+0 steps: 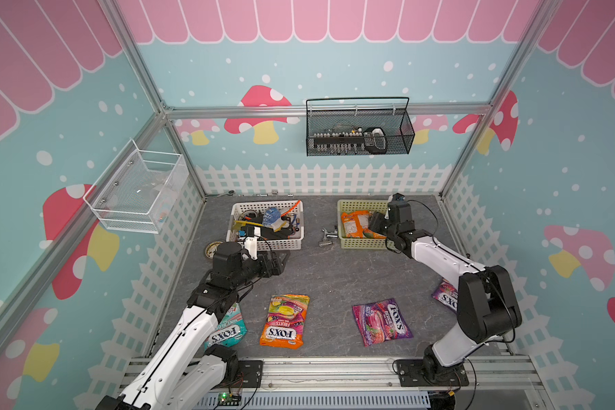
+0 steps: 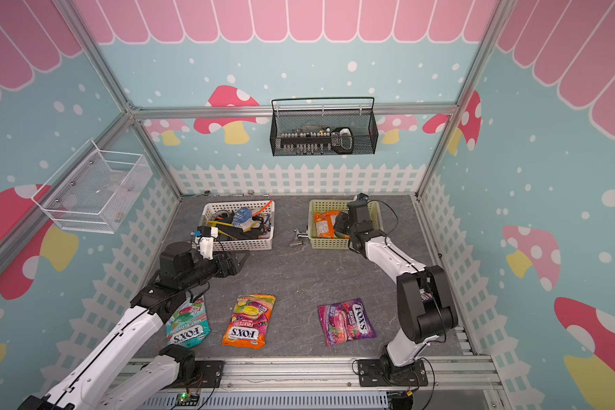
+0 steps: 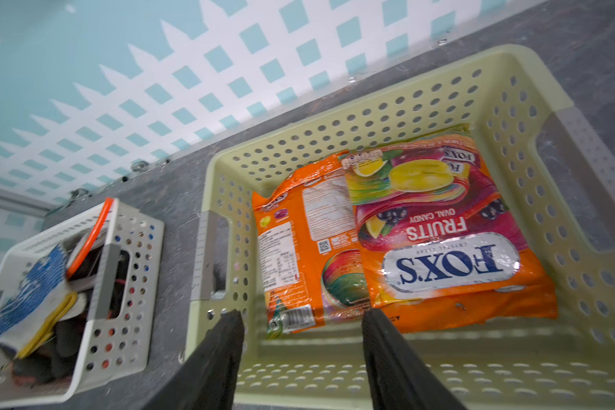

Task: Put the candies in the basket
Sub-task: Place the candy in the basket, then pick up the candy at the center of the board.

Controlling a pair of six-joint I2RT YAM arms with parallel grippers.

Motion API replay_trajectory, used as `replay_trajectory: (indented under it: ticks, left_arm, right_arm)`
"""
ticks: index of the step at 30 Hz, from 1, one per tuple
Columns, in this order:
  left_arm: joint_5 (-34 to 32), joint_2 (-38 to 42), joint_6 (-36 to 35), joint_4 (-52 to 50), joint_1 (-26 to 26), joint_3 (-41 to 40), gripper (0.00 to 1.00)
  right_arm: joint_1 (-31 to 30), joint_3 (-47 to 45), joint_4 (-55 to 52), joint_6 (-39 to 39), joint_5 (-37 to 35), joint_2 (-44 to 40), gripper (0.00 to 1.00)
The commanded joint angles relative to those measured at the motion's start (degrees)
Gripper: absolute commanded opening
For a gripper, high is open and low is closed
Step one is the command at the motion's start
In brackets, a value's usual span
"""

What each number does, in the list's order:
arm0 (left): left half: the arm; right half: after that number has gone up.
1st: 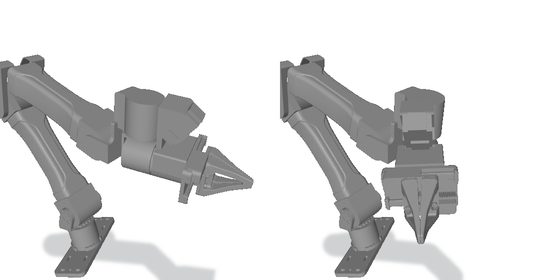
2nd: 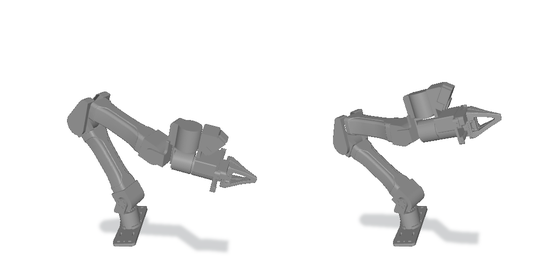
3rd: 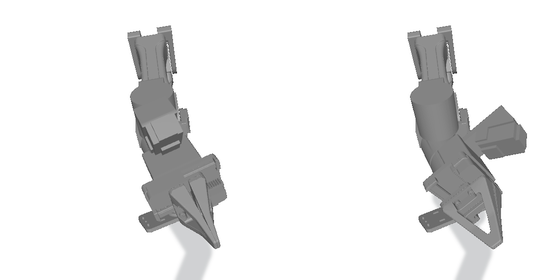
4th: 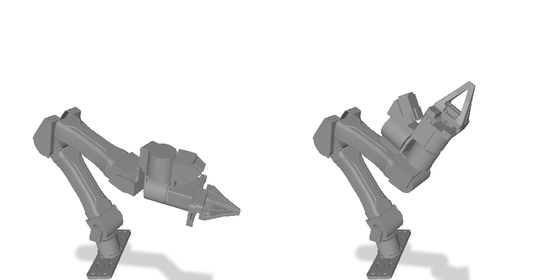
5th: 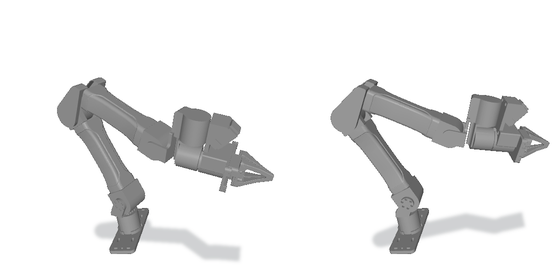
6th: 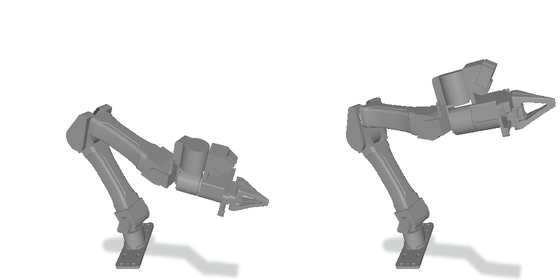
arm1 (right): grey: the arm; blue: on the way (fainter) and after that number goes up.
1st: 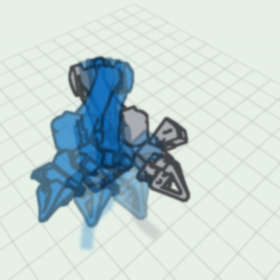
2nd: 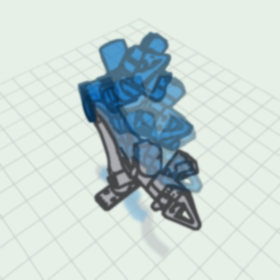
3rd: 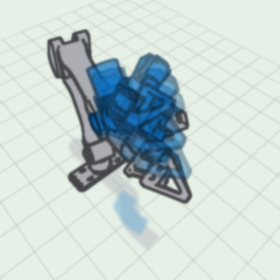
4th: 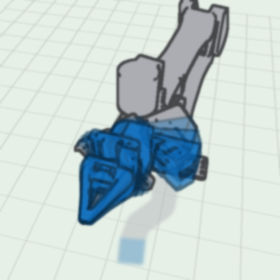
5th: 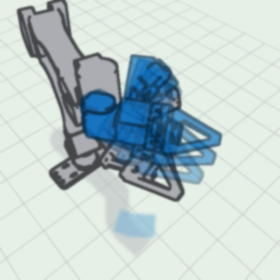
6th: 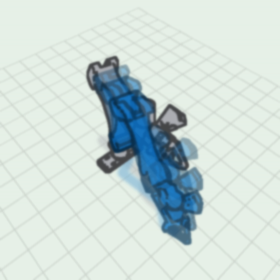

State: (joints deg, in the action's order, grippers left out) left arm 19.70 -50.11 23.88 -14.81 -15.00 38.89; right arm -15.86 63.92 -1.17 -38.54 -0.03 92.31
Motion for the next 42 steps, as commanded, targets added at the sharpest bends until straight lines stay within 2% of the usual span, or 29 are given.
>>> replay_trajectory:
  ticks: [1,7,11,13,18,23,27,42]
  left_arm:
    - [3.49,-0.91,1.77,0.12,0.33,-1.30,0.96]
    - [9.18,-3.47,8.12,-0.04,-0.38,-4.52,0.76]
    - [7.79,-4.86,11.99,-0.51,-3.91,-6.32,0.58]
    - [7.35,-5.47,14.27,-1.24,-6.01,-6.61,0.53]
    - [0.15,-5.50,19.21,-3.62,-10.91,-8.33,0.49]
    - [-5.83,-5.62,23.80,-3.54,-12.74,-11.17,0.48]
    - [-9.71,-5.77,25.28,-3.18,-13.27,-13.18,0.49]
    - [-9.26,-9.35,26.75,1.61,-13.27,-17.87,0.52]
  right_arm:
    - [-0.92,-0.91,-3.57,5.94,10.20,-3.66,0.60]
    - [-5.15,-9.07,-3.01,9.54,20.91,-9.25,0.57]
    - [-11.24,-13.34,-0.99,9.69,24.39,-10.05,0.48]
    - [-14.41,-14.66,0.90,9.20,26.58,-9.12,0.45]
    - [-22.56,-14.67,4.21,9.28,27.82,-3.74,0.31]
    - [-27.79,-13.96,7.48,8.58,30.28,3.12,0.31]
    - [-29.21,-13.95,10.48,7.56,32.45,7.37,0.31]
    - [-30.02,-13.49,15.71,5.99,37.10,15.44,0.35]
